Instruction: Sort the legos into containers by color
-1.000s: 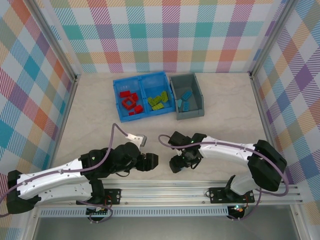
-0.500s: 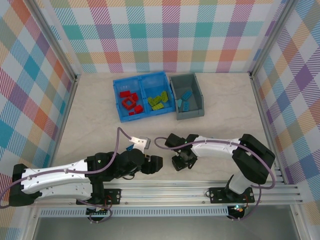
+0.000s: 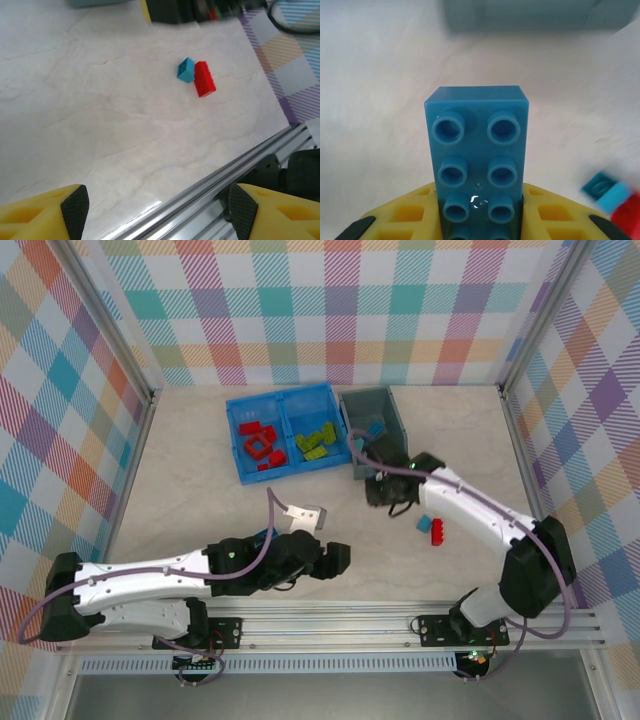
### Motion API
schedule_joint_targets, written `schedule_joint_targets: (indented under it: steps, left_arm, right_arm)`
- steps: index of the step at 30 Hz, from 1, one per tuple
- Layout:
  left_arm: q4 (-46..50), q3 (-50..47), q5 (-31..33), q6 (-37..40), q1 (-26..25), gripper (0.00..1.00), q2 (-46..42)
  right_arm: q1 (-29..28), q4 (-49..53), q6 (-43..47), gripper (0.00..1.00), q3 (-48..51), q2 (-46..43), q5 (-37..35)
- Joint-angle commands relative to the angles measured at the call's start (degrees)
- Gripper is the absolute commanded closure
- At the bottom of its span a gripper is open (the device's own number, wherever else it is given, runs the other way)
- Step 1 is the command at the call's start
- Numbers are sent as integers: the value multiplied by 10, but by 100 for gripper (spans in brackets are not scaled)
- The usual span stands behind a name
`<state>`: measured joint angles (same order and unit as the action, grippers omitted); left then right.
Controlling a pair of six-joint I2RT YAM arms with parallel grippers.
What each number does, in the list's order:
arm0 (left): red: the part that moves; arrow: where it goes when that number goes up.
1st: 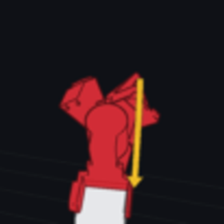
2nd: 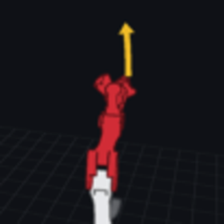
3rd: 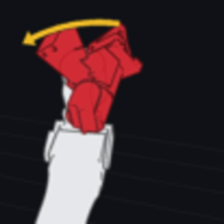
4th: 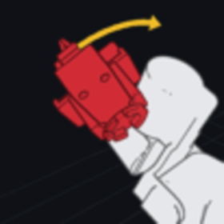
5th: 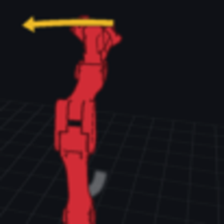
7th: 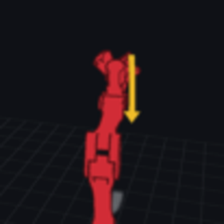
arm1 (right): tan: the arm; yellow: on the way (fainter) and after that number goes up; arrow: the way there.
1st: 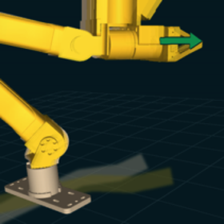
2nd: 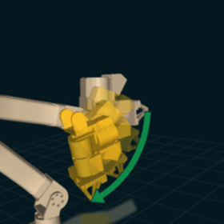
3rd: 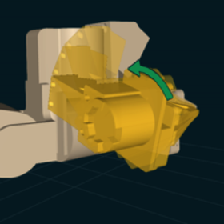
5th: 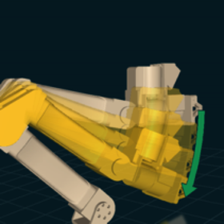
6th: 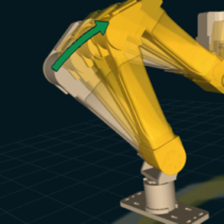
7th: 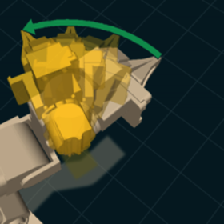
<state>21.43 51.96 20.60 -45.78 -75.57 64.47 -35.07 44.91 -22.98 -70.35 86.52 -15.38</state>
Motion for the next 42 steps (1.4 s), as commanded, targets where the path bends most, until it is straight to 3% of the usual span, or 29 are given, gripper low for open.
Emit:
schedule_joint_targets:
  steps: [1, 12, 18, 21, 26, 33, 38, 42]
  left_arm:
    - [-39, 38, -5, 27, 26, 24, 20]
    - [-37, 114, -58, 71, 100, 24, 84]
    - [-45, 130, -56, 80, 109, 24, 93]
    - [-44, 130, -59, 80, 109, 24, 92]
    - [-40, 123, -63, 75, 109, 24, 88]
    - [-41, 140, -90, 68, 109, 24, 126]
    - [-51, 185, -155, 69, 105, 24, 219]
    - [-7, 285, -154, 57, 78, 24, 341]
  right_arm:
    - [38, 24, 38, 74, -80, 90, -28]
    - [96, 112, 34, 72, -371, 346, -85]
    - [96, 137, 10, 67, -424, 412, -101]
    - [96, 137, 2, 57, -430, 422, -103]
    - [90, 121, 0, 44, -422, 397, -80]
    - [75, 130, -8, 44, -421, 308, -66]
    - [81, 145, -5, 44, -363, 174, -76]
    - [98, 175, -1, 43, -299, 62, -56]
